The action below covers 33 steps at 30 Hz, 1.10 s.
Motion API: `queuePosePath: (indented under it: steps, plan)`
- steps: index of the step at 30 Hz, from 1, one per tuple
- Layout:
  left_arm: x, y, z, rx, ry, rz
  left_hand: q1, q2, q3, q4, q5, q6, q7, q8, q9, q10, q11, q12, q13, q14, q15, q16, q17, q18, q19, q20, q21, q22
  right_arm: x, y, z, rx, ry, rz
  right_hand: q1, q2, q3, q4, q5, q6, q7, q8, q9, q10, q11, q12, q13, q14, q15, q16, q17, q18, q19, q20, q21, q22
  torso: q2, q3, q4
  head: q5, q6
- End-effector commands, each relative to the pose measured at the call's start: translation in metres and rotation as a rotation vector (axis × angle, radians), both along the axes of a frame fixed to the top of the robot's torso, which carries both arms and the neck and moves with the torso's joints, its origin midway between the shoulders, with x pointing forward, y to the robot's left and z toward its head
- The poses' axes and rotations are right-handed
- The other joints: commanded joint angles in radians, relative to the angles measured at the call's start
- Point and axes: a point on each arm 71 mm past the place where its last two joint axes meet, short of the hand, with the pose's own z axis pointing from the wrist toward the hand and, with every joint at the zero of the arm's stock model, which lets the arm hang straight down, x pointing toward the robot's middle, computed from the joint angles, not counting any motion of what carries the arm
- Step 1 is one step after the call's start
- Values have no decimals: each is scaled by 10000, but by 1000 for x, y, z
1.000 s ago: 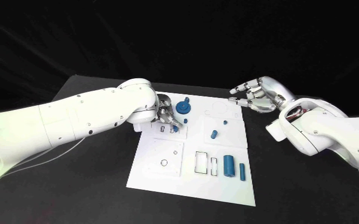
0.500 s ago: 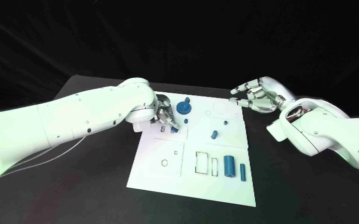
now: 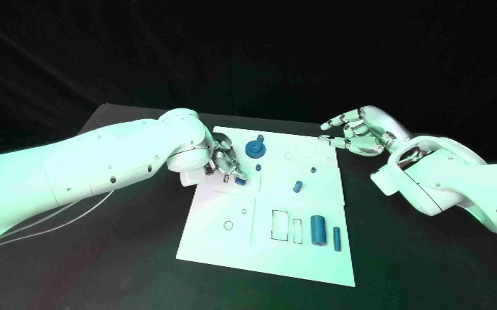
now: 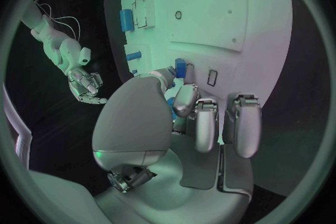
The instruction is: Assemble the parts on the task board
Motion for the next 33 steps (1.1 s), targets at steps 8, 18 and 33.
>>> queuePosePath:
  steps: [8,18,33]
  plan:
    - [-4,-3,9,-91,-1370,-57,-303,-249,1972,-1733,29,-39,-52,148,1338,172,-30,86,83,1033,-5,25,2631,-146,1055,1,62,2634,0,0,0,-100,-162,16,26,56,-38,-31,75,94,12,50,17,10,-41,17,6,571,-93,-49,558,43,-18,-52,-40,963,10,-4,-8,21,13]
    - [-8,-5,13,697,-2472,-424,-504,-467,2339,-1896,172,42,-88,235,1533,288,-68,166,158,1033,-35,25,2631,-146,1055,-23,62,2634,-1,0,1,-72,-164,6,26,56,-38,-31,75,94,12,50,17,10,-41,17,6,571,-93,-49,558,43,-18,-52,-40,963,17,-7,-13,37,-4]
    - [-12,-8,2,1328,-2287,-556,-1011,-775,2801,-2083,1253,162,-165,380,1951,394,-140,155,158,1033,-95,25,2631,-146,1055,-78,62,2634,-1,1,0,-69,-134,33,16,59,-50,-24,92,109,7,61,21,3,-45,4,-9,569,-95,-56,549,44,-18,-54,-45,963,7,0,-13,72,-55]
